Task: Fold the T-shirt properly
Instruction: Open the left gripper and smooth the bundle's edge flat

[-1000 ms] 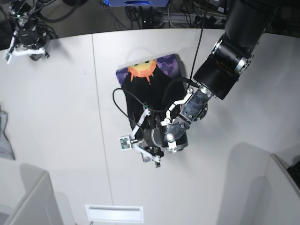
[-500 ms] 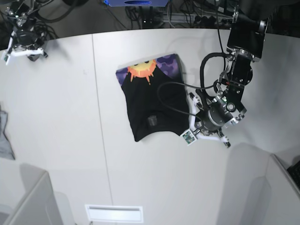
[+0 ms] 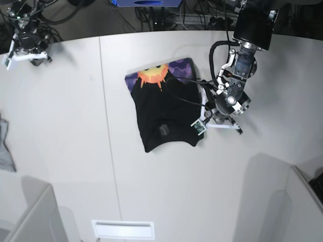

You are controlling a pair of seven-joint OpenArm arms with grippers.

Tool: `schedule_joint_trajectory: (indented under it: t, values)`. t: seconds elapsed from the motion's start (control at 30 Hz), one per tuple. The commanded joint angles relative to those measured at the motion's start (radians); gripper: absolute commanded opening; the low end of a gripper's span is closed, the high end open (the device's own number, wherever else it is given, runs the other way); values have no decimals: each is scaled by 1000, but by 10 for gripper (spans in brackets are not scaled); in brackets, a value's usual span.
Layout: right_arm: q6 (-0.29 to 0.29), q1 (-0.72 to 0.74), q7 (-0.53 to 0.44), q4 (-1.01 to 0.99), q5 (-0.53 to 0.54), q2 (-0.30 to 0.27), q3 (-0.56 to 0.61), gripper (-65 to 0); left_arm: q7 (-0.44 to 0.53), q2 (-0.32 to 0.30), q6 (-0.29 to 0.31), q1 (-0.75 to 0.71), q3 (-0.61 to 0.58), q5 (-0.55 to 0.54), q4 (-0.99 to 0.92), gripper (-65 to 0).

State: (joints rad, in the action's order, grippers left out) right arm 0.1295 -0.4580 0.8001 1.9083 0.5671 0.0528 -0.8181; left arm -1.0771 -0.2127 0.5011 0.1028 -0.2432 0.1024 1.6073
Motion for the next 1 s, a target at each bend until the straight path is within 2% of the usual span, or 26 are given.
schedule_joint_trajectory:
  t: [0.0,0.07,0.17,0.23,0.5,0.97]
  values:
    - [9,-3,-18,15,8,-8,-5,-650,31,5,-3,30,3,3,1,-650]
    - [25,-3,-18,15,8,-6,-5,-650,50,9,-3,38,5,3,-38,-650]
    - [106,-3,-18,15,3,-5,-8,-650,58,37,-3,58,5,3,-81,-650]
    - [137,-3,-18,15,3,-5,-8,-650,59,49,-3,71,5,-8,-103,-650]
    - [138,-3,-18,15,3,14,-8,-650,113,118,-3,107,3,3,-190,-650]
    - [138,-2,-18,15,1,12,-8,-650,113,126,-3,124,14,1,-175,-650]
